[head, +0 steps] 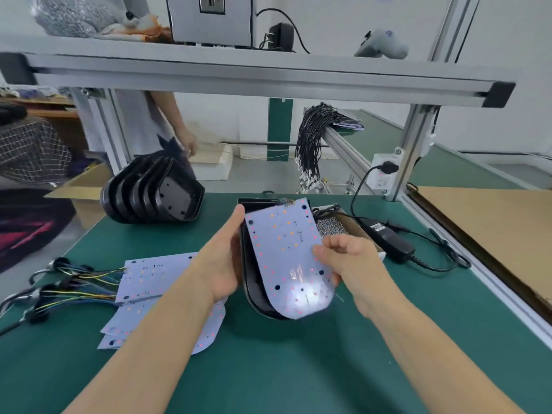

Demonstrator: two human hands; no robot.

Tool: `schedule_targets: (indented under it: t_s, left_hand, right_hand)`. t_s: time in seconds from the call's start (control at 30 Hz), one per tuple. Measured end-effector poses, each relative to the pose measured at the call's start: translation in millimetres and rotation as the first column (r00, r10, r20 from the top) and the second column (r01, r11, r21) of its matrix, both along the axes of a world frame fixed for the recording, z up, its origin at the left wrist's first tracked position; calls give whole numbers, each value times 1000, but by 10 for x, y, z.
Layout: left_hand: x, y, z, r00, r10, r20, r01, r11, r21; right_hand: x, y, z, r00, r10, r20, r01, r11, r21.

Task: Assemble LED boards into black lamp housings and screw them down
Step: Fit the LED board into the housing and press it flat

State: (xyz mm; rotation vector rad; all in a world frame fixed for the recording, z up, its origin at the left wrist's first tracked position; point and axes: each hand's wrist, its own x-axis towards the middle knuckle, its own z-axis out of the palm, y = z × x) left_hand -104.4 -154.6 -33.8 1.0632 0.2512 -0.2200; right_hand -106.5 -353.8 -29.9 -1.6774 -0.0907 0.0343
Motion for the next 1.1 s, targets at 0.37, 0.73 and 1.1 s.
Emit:
schedule_targets:
  t_s: [0.37, 0.73, 1.1]
  left_hand:
    - [-31, -41, -76, 983, 177, 48, -180, 981, 67]
    - [-62, -29, -20, 975, 111, 193, -115, 993, 7]
    - [-73, -178, -31, 938, 268, 219, -288, 955, 68]
  right_hand:
    - [-6, 290, -167, 990, -133, 46, 130, 990, 57]
    - [-42, 317, -98, 990, -92, 111, 84, 993, 78]
    - [-75, 307, -149, 898, -70, 435, 330, 761, -558]
